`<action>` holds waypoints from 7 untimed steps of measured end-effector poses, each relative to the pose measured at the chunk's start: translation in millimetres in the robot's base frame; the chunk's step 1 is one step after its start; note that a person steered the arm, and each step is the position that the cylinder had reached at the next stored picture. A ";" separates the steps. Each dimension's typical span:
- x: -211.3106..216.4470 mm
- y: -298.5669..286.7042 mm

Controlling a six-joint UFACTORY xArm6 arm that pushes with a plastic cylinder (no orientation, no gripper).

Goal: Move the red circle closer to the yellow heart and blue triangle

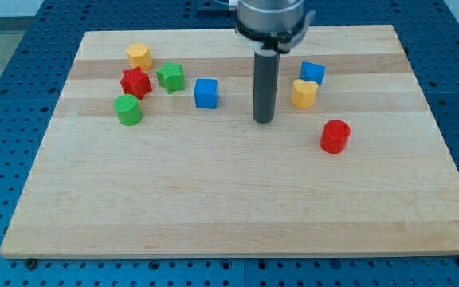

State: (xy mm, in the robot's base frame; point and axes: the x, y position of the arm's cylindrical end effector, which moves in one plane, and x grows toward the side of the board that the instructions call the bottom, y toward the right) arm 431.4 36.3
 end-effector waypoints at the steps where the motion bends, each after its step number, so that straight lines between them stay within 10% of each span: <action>1: 43.1 -1.1; 3: 117.9 103.6; 7: 31.3 60.9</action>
State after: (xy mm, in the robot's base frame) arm 462.7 97.2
